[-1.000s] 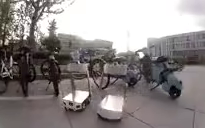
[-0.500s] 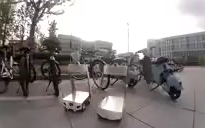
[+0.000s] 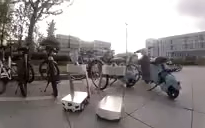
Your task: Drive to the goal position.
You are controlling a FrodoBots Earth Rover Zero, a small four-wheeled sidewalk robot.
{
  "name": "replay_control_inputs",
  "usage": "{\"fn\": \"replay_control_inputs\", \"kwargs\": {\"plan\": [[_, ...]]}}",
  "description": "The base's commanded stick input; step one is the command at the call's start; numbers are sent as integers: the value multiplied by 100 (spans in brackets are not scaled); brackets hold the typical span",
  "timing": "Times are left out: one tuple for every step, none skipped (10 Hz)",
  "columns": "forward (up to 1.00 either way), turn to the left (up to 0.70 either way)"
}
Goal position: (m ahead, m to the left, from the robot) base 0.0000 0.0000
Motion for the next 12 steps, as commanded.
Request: {"fn": "replay_control_inputs", "kwargs": {"plan": [[0,-45],[0,-45],[0,-45],[0,-24],[0,0],[0,0],[0,0],[0,0],[0,0],[0,0],[0,0],[0,0]]}}
